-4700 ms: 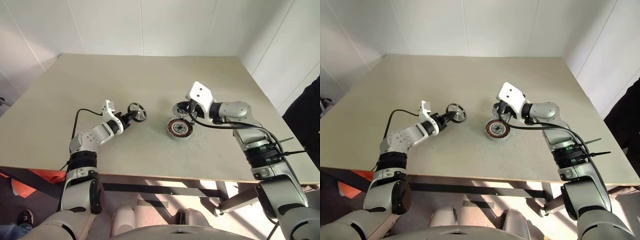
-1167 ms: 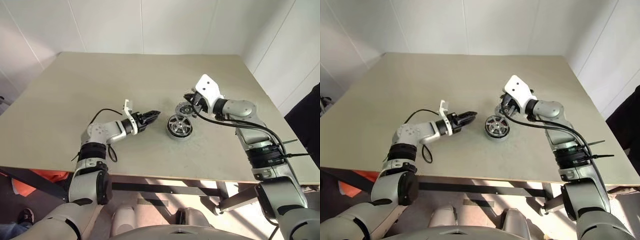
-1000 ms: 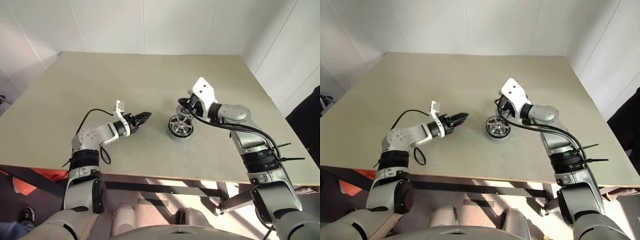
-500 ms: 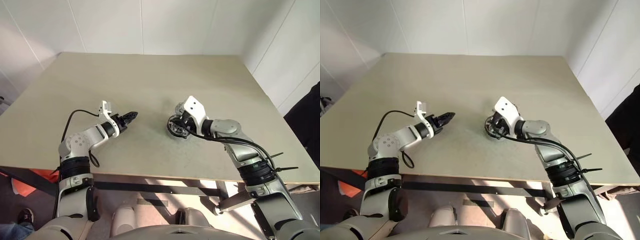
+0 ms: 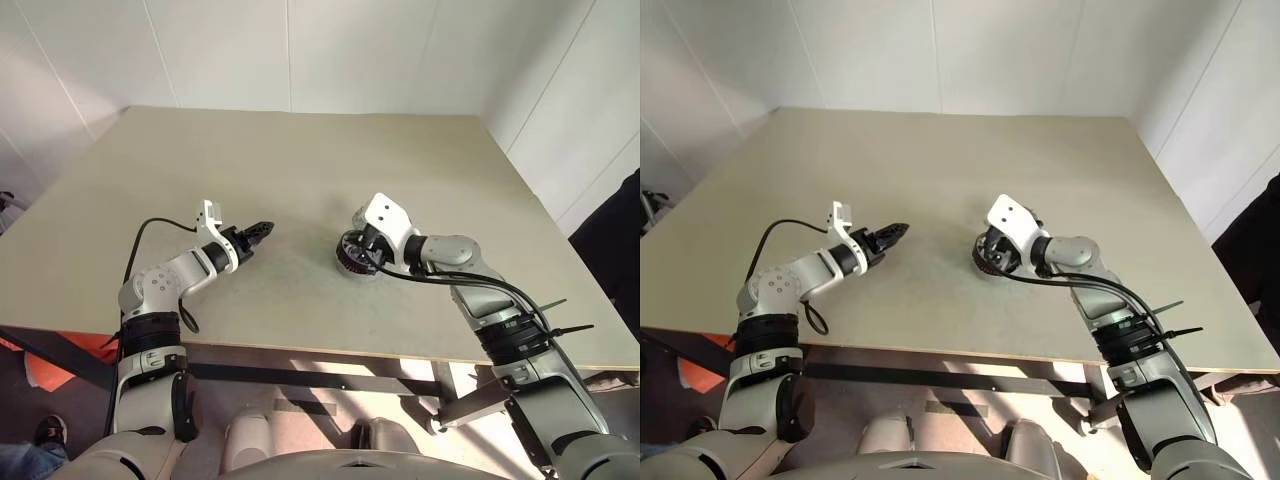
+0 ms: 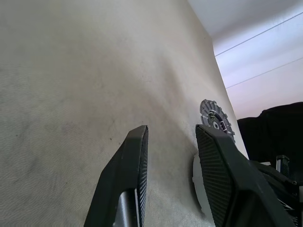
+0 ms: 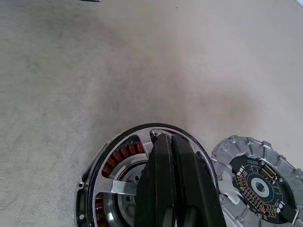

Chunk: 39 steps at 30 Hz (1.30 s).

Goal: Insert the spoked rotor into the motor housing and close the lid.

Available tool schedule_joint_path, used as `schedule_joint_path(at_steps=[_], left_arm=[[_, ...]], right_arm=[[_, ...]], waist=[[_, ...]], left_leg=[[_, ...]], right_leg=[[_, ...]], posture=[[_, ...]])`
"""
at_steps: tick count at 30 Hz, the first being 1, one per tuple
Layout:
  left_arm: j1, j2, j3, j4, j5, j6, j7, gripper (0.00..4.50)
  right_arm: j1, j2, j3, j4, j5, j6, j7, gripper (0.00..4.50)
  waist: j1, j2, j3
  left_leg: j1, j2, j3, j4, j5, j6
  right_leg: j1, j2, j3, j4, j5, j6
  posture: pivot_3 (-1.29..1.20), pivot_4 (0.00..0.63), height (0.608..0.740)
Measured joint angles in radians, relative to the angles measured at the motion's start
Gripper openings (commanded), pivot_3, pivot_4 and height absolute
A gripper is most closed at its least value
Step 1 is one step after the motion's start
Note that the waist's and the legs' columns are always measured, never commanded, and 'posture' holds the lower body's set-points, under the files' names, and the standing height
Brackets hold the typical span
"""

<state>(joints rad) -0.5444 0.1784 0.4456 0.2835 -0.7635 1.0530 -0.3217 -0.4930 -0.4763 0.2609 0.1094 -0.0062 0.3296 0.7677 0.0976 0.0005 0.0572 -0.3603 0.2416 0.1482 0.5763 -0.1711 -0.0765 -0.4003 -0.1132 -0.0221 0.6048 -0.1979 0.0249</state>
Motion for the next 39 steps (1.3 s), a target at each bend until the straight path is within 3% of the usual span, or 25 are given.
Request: schedule_joint_path(at_steps=[23, 26, 29, 39], left_arm=[[0.0, 0.0, -0.035, 0.017, 0.001, -0.022, -0.001, 1.7], [0.0, 0.0, -0.04, 0.02, 0.002, -0.025, -0.002, 1.73], [0.0, 0.001, -0.043, 0.022, 0.003, -0.03, -0.003, 1.73], [0.001, -0.001, -0.059, 0.023, 0.004, -0.041, -0.003, 1.73]], right_arm=[[0.012, -0.123, -0.012, -0.067, 0.002, 0.05, 0.084, 0.0], [0.015, -0.135, -0.017, -0.094, 0.024, 0.059, 0.124, 0.61], [0.015, -0.151, -0.024, -0.107, 0.034, 0.053, 0.146, 1.54], [-0.038, -0.193, -0.022, -0.018, -0.005, -0.085, 0.175, 1.54]], waist=[[-0.002, 0.001, 0.001], [-0.002, 0.001, 0.001], [-0.002, 0.001, 0.001], [-0.002, 0.001, 0.001]], left_leg=[[-0.008, 0.001, 0.0, -0.001, -0.001, 0.001], [-0.008, 0.001, 0.0, -0.001, -0.001, 0.001], [-0.008, 0.001, 0.0, -0.001, -0.001, 0.001], [-0.008, 0.0, 0.0, 0.0, -0.001, 0.001]], right_leg=[[-0.006, 0.0, 0.0, 0.0, 0.003, -0.005], [-0.006, 0.0, 0.0, 0.0, 0.003, -0.005], [-0.006, 0.0, 0.0, 0.0, 0.003, -0.005], [-0.006, 0.0, 0.0, 0.0, 0.003, -0.005]], posture=[[0.0, 0.0, 0.74], [0.0, 0.0, 0.74], [0.0, 0.0, 0.74], [0.0, 0.0, 0.74]])
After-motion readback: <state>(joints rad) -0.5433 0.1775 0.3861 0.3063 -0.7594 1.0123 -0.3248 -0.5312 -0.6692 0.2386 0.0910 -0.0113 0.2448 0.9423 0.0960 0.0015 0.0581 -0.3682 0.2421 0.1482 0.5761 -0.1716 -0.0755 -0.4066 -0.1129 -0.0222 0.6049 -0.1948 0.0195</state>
